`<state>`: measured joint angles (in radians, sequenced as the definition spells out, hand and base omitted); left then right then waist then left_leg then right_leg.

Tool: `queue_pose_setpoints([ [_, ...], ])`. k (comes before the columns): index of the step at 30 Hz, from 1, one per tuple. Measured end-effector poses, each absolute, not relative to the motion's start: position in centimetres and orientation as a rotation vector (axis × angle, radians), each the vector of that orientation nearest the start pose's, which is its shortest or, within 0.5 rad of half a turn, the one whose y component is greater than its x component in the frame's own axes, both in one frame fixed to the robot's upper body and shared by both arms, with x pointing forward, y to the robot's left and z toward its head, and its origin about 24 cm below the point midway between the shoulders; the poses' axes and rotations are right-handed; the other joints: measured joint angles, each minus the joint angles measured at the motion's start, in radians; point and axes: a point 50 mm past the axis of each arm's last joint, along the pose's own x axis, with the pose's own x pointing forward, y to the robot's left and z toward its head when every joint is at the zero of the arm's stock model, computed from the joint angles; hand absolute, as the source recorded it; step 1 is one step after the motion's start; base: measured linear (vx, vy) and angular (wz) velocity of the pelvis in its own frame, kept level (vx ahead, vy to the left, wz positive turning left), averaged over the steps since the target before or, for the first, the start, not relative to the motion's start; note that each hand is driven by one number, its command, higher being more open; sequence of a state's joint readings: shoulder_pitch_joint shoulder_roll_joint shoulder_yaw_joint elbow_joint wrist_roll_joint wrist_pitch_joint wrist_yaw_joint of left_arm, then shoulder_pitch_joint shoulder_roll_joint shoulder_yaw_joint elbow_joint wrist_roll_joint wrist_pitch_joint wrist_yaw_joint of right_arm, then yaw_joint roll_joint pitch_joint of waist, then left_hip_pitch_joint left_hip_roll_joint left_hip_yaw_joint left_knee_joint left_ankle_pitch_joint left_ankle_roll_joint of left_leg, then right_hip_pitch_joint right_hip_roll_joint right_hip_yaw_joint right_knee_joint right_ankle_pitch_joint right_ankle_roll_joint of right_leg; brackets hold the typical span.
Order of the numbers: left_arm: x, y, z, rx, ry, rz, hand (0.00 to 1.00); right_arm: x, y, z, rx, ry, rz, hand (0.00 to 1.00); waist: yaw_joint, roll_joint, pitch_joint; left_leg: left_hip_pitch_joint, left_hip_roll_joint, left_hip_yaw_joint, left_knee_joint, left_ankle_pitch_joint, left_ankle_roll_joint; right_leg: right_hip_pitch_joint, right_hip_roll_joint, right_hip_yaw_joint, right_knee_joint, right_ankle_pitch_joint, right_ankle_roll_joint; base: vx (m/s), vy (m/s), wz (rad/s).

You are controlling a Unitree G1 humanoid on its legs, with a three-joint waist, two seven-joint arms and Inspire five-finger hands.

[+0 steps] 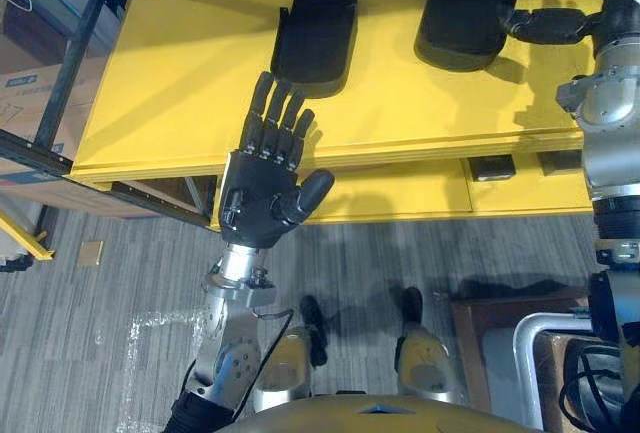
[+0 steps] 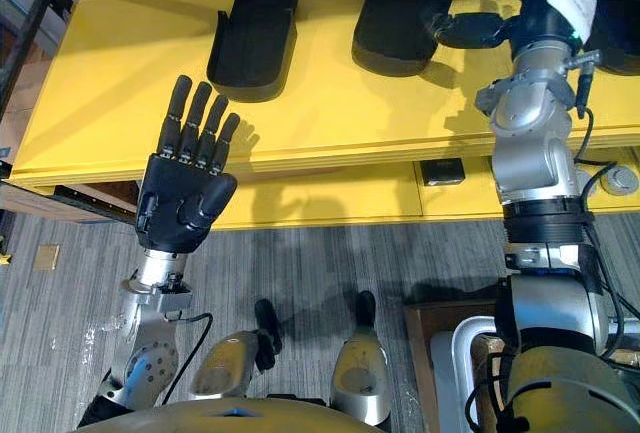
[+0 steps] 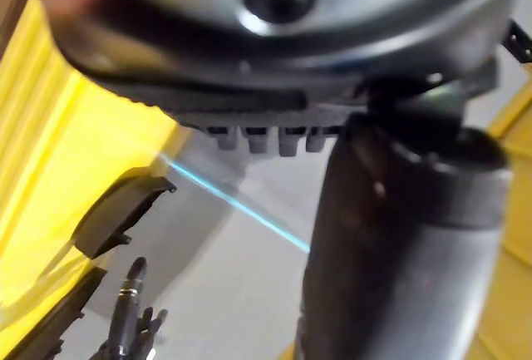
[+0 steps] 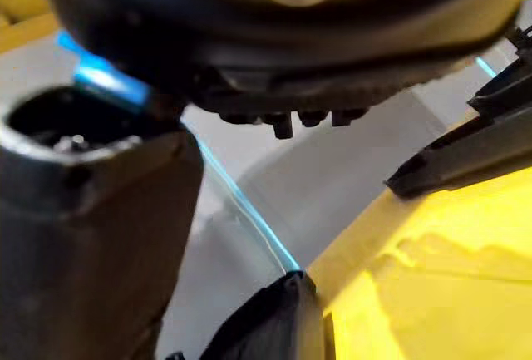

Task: Walk over and take three plastic housings, then place them on the shelf

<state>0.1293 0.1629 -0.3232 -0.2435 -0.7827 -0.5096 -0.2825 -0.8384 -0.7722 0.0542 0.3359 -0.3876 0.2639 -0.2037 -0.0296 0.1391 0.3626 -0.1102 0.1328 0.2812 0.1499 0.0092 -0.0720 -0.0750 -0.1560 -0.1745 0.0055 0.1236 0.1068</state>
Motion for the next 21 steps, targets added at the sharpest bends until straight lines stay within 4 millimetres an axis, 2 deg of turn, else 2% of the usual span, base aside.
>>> queue_pose_setpoints([
  [5,20.6,12.3,10.3,-0.667,-0.549,-0.410,1.00,35.3,-28.4,29.1,-1.047,-0.342,-0.620,1.00,0.004,0.000,0.000,0.000,-0.002,-0.012,-0.008,0.007,0.001,0.006,-0.001,-0.012,0.000,0.000,0.000,-0.02,0.014,0.08],
  [10,20.7,12.5,9.4,-0.661,-0.509,-0.383,1.00,35.9,-27.7,29.6,-1.074,-0.344,-0.604,1.00,0.013,0.000,0.000,0.012,-0.004,-0.013,-0.042,0.026,-0.002,0.006,0.001,-0.016,-0.007,0.000,-0.003,-0.01,0.002,0.01],
  [16,20.7,12.4,9.1,-0.655,-0.493,-0.389,1.00,36.4,-28.0,28.9,-1.171,-0.296,-0.614,1.00,0.023,0.000,0.000,0.016,-0.009,-0.019,-0.082,0.051,-0.002,-0.002,0.002,-0.026,-0.007,0.001,-0.004,0.00,0.003,0.04],
  [21,20.7,12.4,9.1,-0.655,-0.493,-0.388,1.00,36.8,-27.2,28.5,-1.282,-0.278,-0.551,1.00,0.024,0.000,0.000,0.017,-0.010,-0.020,-0.087,0.054,-0.001,-0.002,0.002,-0.027,-0.006,0.002,-0.005,0.00,0.002,0.01],
])
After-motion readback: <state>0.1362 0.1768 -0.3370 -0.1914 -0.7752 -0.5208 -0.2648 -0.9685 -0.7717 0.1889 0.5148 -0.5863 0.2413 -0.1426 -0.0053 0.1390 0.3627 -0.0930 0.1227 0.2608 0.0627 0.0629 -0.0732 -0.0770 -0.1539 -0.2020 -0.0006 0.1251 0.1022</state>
